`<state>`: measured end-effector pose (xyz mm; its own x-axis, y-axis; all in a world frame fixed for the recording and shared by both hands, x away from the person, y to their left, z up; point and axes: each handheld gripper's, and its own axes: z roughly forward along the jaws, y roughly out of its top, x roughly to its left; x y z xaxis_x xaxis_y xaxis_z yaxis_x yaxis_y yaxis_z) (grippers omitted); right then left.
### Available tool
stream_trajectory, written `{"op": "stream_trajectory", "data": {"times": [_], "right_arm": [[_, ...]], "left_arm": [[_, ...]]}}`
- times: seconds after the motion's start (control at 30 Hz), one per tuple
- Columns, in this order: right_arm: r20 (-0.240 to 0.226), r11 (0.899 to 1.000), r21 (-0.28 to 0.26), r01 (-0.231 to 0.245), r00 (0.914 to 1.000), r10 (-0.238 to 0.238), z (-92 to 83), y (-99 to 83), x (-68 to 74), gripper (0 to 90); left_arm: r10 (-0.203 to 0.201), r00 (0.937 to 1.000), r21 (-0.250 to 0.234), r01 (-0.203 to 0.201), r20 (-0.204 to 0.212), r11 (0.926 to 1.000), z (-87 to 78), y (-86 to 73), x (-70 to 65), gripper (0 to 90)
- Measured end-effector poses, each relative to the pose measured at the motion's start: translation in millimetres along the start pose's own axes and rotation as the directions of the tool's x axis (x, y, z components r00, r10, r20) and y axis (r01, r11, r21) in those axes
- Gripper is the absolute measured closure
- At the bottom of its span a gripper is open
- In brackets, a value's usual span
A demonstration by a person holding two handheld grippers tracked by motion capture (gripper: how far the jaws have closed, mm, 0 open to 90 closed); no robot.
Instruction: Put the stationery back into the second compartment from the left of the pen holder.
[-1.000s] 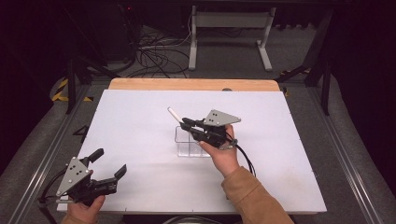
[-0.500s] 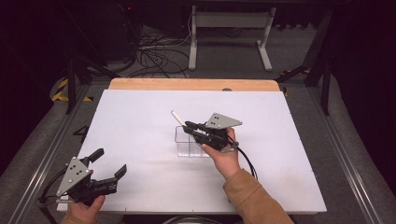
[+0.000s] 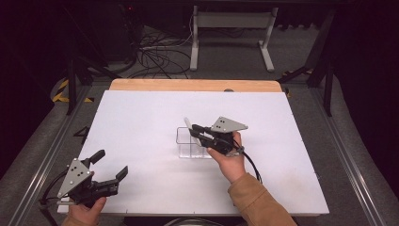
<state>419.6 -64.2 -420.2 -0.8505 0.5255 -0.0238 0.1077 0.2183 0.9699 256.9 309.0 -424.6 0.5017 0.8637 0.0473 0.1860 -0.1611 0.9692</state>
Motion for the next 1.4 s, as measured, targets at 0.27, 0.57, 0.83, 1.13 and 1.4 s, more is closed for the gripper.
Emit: {"op": "stream_trajectory", "data": {"times": [0.27, 0.57, 0.83, 1.13, 1.4], "right_arm": [[0.111, 1.0, -0.018, 0.003, 0.9938, -0.001, -12.0, 12.4, 4.0, 33.7], [0.136, 0.998, -0.009, -0.066, 0.9885, 0.066, -37.9, 31.1, 6.7, 18.6], [0.139, 1.0, -0.006, -0.013, 0.9902, 0.013, -60.9, 36.1, 6.1, 14.7], [0.131, 1.0, -0.014, -0.01, 0.9913, 0.012, -88.9, 29.9, -0.5, 9.8], [0.092, 0.999, 0.039, 0.013, 0.9957, -0.017, -113.9, 12.0, -6.6, 4.8]], "left_arm": [[0.002, 1.0, 0.004, -0.002, 0.001, 1.0, 1.4, 0.3, -0.3, 8.2], [0.003, 1.0, 0.003, -0.003, 0.009, 1.0, 2.6, 0.7, -0.5, 8.2], [0.005, 0.9999, 0.003, -0.005, 0.013, 1.0, 3.8, 1.1, -0.8, 8.2], [0.005, 0.9998, 0.001, -0.005, 0.018, 1.0, 6.0, 1.8, -0.9, 8.2], [0.005, 0.9996, 0.001, -0.005, 0.028, 1.0, 10.9, 3.1, -1.2, 8.2]]}}
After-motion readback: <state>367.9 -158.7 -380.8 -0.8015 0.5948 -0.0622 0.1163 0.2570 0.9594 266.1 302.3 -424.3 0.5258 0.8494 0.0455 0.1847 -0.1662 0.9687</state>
